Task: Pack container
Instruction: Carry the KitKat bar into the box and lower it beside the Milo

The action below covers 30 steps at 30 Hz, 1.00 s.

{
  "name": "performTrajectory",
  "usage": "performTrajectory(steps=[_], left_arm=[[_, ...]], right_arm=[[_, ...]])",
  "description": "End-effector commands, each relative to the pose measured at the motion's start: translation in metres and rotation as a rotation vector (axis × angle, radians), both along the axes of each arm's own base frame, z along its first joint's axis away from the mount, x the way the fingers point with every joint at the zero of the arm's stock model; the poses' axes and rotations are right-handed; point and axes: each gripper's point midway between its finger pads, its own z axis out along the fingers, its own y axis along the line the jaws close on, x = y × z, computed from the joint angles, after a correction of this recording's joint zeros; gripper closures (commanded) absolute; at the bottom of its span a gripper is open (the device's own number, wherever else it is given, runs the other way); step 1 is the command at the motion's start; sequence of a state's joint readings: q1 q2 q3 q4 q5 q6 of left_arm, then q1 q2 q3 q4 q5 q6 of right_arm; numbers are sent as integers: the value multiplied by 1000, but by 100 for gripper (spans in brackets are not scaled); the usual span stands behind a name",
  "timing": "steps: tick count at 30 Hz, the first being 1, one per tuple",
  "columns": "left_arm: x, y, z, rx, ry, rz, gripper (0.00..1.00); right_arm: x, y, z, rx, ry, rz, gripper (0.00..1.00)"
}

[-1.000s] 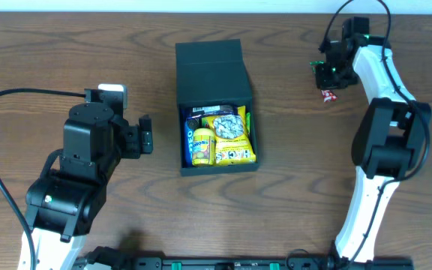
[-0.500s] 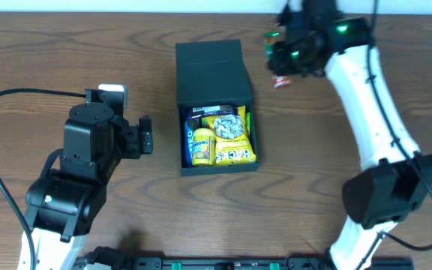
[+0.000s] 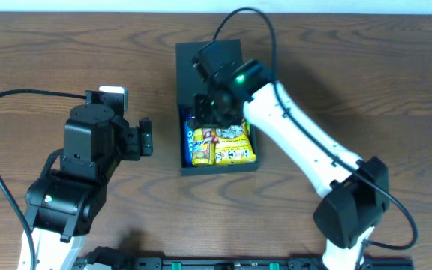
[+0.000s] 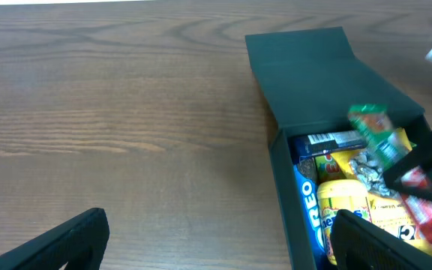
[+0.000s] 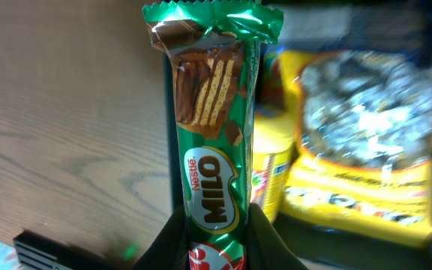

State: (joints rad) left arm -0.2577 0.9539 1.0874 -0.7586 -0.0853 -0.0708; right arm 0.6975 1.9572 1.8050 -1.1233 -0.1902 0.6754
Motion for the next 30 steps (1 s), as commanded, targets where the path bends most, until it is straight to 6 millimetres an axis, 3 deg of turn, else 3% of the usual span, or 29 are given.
performTrajectory(steps=[1, 5, 10, 16, 25, 26, 27, 28, 29, 30], left_arm=[[1, 1, 6, 7, -14, -6, 5], [1, 1, 6, 7, -15, -6, 5], [1, 1, 6, 7, -14, -6, 4], [1, 0, 6, 2, -14, -12, 5], [1, 0, 6, 2, -14, -12, 5], [1, 0, 6, 2, -14, -12, 5], [1, 0, 6, 2, -14, -12, 4], [1, 0, 6, 2, -14, -12, 5], [1, 0, 6, 2, -14, -11, 5], [1, 0, 6, 2, -14, -12, 5]], right_arm=[[-12, 10, -15, -30, 17, -23, 98], [-25, 27, -27, -19, 9, 16, 98], [-33, 33, -42, -22, 17, -2, 98], [-24, 23, -50, -68, -15, -86, 98], [-18, 29, -49, -45, -40, -97, 97], [-18, 29, -49, -45, -40, -97, 83], [-18, 29, -49, -45, -40, -97, 58], [-18, 29, -49, -45, -40, -97, 40], [-18, 29, -49, -45, -40, -96, 27], [-18, 29, -49, -45, -43, -89, 21]])
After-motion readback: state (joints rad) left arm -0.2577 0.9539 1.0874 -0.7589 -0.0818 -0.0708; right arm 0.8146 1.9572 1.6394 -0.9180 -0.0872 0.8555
